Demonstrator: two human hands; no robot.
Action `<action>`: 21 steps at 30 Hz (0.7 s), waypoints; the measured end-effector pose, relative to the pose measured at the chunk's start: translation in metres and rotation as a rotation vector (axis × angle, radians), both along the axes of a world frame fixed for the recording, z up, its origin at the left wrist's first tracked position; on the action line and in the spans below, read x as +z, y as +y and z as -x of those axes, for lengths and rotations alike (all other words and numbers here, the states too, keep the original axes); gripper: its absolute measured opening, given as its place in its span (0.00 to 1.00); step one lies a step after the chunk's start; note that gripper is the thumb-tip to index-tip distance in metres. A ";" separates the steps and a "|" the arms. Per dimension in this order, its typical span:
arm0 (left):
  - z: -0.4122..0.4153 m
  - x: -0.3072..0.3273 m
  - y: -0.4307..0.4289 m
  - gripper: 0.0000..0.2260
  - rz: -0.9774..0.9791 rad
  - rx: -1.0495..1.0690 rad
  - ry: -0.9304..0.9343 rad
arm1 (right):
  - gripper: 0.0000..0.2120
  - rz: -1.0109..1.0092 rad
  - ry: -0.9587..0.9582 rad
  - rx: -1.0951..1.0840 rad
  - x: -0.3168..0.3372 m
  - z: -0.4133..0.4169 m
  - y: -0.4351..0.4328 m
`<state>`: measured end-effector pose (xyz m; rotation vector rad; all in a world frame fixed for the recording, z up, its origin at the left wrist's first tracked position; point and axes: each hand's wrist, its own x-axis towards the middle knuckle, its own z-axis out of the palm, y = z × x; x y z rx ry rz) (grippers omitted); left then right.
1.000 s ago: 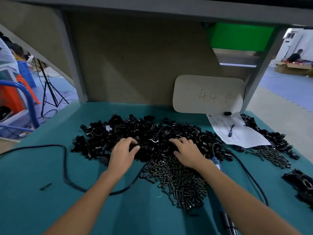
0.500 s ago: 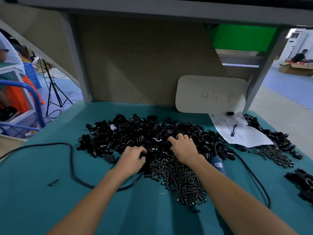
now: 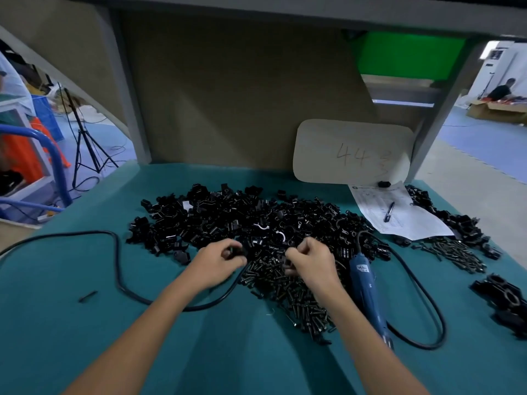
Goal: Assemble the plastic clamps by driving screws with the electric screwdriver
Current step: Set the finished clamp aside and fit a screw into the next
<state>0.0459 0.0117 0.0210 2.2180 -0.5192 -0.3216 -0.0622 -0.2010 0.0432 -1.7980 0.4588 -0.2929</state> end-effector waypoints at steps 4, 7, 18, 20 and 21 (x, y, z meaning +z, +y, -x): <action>0.020 0.001 -0.013 0.15 0.412 0.214 0.311 | 0.10 -0.376 -0.066 0.007 -0.022 0.028 0.020; 0.046 0.003 -0.025 0.19 0.697 0.265 0.610 | 0.11 -0.565 -0.074 0.068 -0.034 0.042 0.031; 0.084 -0.025 -0.037 0.13 0.662 0.218 0.506 | 0.02 -0.852 -0.230 0.184 -0.040 0.061 0.016; 0.084 -0.029 -0.036 0.13 0.634 0.199 0.449 | 0.02 -0.873 -0.254 0.183 -0.041 0.061 0.015; 0.084 -0.030 -0.034 0.12 0.633 0.183 0.429 | 0.02 -0.877 -0.257 0.182 -0.041 0.061 0.016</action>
